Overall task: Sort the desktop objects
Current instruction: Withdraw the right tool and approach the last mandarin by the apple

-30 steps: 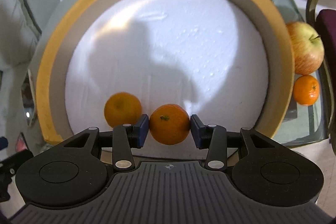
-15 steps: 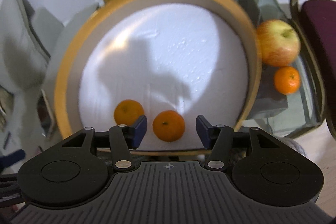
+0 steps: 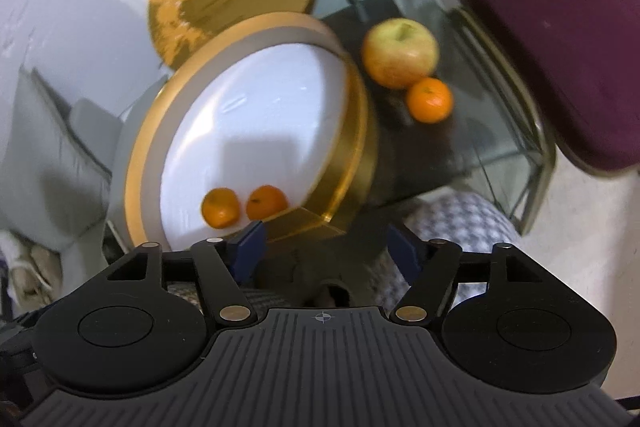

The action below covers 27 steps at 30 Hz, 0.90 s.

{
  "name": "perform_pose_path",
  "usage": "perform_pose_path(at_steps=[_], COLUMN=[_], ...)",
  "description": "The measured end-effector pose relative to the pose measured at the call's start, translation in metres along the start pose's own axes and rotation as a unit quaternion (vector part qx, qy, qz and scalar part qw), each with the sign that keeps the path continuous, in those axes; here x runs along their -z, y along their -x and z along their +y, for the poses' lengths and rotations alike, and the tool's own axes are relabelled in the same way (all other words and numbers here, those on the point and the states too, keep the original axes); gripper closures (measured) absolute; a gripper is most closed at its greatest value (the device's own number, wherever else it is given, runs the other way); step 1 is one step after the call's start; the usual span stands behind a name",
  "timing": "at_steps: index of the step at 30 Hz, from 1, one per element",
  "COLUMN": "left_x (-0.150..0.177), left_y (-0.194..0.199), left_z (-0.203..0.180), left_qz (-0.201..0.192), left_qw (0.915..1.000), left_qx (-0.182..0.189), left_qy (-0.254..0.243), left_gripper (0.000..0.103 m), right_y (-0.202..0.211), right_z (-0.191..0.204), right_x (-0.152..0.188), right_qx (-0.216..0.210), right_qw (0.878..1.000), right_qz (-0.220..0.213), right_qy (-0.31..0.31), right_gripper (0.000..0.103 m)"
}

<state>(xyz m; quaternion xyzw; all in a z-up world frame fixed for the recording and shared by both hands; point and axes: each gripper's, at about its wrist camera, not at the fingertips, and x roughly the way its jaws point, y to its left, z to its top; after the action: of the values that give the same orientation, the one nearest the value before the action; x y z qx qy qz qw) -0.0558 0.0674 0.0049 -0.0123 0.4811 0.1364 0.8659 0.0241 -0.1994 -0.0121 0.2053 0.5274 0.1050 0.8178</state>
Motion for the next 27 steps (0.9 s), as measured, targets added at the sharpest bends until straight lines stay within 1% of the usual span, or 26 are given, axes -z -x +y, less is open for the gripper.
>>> perform_pose_path(at_steps=[4, 8, 12, 18, 23, 27], left_x=[-0.002, -0.003, -0.004, -0.003, -0.001, -0.002], left_y=[0.006, 0.012, 0.017, 0.017, 0.01, 0.007], left_z=[-0.019, -0.036, -0.048, -0.056, -0.059, -0.063], left_qz=[-0.004, -0.011, -0.017, -0.013, 0.002, 0.005], left_qw=[0.9995, 0.9981, 0.9962, 0.9948, 0.9941, 0.9934], left_qx=[-0.007, -0.008, -0.01, -0.016, -0.014, -0.014], left_qy=[-0.032, -0.06, -0.085, -0.1, -0.107, -0.113], left_gripper=[0.001, 0.001, 0.001, 0.001, 0.001, 0.001], right_y=[0.008, 0.012, 0.016, 0.018, 0.017, 0.015], right_z=[-0.017, -0.022, -0.027, -0.033, -0.036, -0.042], right_x=[0.005, 0.009, 0.01, 0.011, 0.012, 0.01], right_qx=[-0.009, -0.016, -0.023, -0.019, -0.007, -0.004], right_qw=[1.0, 1.0, 0.999, 0.999, 1.0, 1.0], right_qz=[0.004, 0.002, -0.004, -0.012, -0.018, -0.017], right_qy=[-0.019, -0.021, -0.022, -0.023, -0.02, -0.021], right_gripper=[0.03, 0.026, 0.026, 0.025, 0.025, 0.025])
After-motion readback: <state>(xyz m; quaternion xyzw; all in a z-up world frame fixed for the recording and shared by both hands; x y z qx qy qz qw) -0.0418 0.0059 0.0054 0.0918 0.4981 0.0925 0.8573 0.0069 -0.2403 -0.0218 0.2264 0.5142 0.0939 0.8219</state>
